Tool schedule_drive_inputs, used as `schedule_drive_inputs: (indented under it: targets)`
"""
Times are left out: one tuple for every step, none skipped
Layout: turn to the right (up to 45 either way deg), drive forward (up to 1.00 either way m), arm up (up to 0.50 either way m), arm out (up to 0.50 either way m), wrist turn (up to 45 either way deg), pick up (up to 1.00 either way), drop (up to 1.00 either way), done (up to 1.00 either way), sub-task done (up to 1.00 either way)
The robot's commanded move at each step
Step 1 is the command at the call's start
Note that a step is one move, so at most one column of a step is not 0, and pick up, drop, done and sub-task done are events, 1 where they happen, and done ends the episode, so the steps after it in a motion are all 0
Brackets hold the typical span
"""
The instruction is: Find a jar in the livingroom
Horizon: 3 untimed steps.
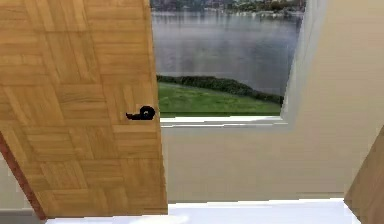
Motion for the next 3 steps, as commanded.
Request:
schedule_drive_inputs:
  targets:
    - [45.0, 0.0, 0.0, 0.0, 0.0, 0.0, 0.0, 0.0, 0.0]
    - [12.0, 0.0, 0.0, 0.0, 0.0, 0.0, 0.0, 0.0, 0.0]
    - [0.0, 0.3, 0.0, 0.0, 0.0, 0.0, 0.0, 0.0, 0.0]
